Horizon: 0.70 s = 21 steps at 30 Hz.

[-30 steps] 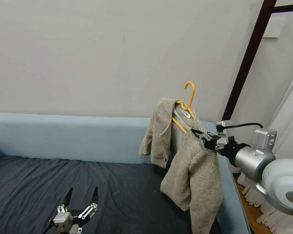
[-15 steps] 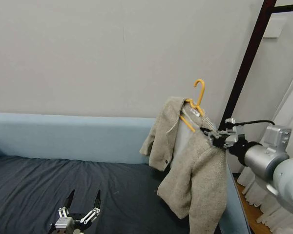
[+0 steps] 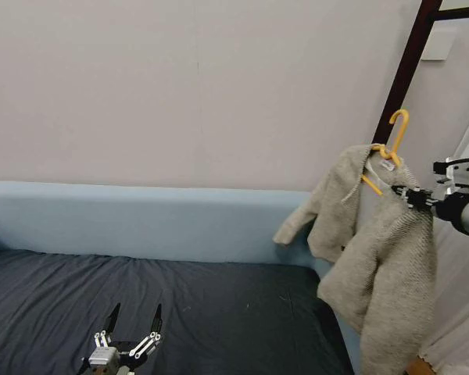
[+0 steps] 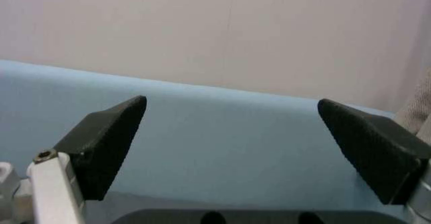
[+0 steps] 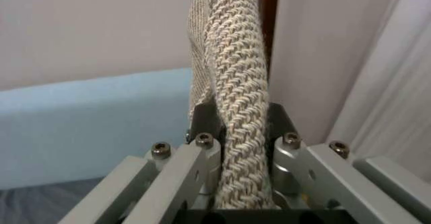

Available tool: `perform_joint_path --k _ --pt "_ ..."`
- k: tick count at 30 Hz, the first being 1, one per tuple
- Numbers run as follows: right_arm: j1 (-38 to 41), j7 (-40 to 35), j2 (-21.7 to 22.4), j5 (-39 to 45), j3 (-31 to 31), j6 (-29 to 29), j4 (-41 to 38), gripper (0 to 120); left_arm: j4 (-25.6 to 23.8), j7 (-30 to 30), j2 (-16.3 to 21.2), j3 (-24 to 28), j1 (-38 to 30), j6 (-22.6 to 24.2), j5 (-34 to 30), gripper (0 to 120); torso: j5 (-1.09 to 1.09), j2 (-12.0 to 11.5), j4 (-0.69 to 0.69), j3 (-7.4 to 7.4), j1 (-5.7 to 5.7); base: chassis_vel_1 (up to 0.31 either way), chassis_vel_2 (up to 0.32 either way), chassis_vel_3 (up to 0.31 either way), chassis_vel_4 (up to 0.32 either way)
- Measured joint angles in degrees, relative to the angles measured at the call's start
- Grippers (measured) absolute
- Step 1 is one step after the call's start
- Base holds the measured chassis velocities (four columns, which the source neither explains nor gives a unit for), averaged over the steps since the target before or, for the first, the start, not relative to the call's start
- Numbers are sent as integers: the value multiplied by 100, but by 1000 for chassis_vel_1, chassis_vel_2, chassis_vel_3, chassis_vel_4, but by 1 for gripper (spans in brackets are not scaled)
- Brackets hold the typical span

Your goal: Pick up the clothes from the sofa and hang them on the clothes hanger.

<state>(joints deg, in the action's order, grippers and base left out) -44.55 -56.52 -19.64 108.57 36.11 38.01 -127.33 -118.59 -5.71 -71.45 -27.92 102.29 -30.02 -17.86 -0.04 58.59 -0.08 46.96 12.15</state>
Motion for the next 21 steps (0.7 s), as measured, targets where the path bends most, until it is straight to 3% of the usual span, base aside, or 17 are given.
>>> perform_joint_path --k 13,16,21 --pt "215 183 108 -497 307 -16 1154 8 5 -4 4 5 -4 4 -4 100 -1 0 0 0 0 0 0 0 0" --pt "242 595 105 -1416 125 -123 1569 8 4 -4 5 6 -4 6 -4 100 -1 0 1 0 0 0 0 0 0" --pt "304 1048 22 -2235 -103 -347 2082 8 5 -5 5 7 -4 6 -5 100 1 0 0 0 0 0 0 0 0"
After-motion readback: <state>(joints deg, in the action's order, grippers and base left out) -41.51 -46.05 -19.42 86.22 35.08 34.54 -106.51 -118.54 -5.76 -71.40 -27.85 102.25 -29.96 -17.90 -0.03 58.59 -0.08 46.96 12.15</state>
